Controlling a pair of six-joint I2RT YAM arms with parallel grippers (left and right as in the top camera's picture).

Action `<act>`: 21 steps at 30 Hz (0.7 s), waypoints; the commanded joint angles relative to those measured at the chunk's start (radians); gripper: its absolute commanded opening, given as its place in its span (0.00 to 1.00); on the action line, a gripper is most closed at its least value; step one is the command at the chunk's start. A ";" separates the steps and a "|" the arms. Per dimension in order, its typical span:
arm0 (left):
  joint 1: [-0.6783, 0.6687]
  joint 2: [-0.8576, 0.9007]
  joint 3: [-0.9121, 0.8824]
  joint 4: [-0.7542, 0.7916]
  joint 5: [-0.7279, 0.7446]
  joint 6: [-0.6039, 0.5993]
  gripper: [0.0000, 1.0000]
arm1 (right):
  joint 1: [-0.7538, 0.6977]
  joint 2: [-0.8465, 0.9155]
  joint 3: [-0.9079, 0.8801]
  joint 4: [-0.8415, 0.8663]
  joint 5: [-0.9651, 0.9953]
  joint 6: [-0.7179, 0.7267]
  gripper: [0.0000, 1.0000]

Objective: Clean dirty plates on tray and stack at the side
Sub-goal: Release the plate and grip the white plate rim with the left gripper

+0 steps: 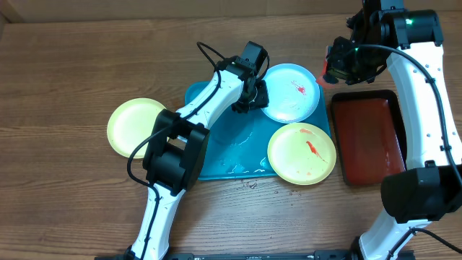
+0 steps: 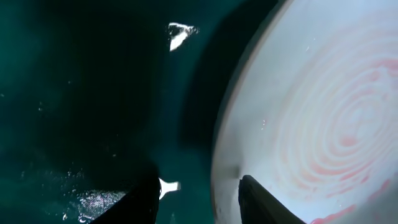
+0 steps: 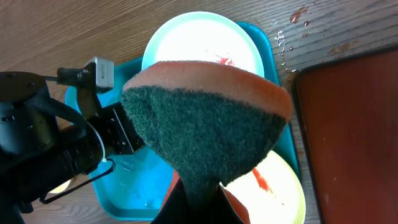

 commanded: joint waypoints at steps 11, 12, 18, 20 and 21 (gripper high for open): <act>-0.039 0.045 0.008 0.039 -0.022 -0.021 0.30 | 0.000 -0.004 0.013 0.003 0.008 -0.008 0.04; -0.040 0.047 0.008 0.039 -0.027 -0.021 0.22 | 0.000 -0.004 0.013 0.003 0.008 -0.008 0.04; -0.025 0.046 0.008 0.056 -0.095 -0.021 0.04 | 0.000 -0.004 0.013 0.003 0.007 -0.012 0.04; -0.010 0.045 0.009 0.069 -0.099 -0.021 0.04 | 0.000 -0.004 0.013 0.003 0.007 -0.016 0.04; 0.002 0.044 0.010 0.075 -0.099 -0.022 0.04 | 0.000 -0.004 0.012 0.003 0.007 -0.016 0.04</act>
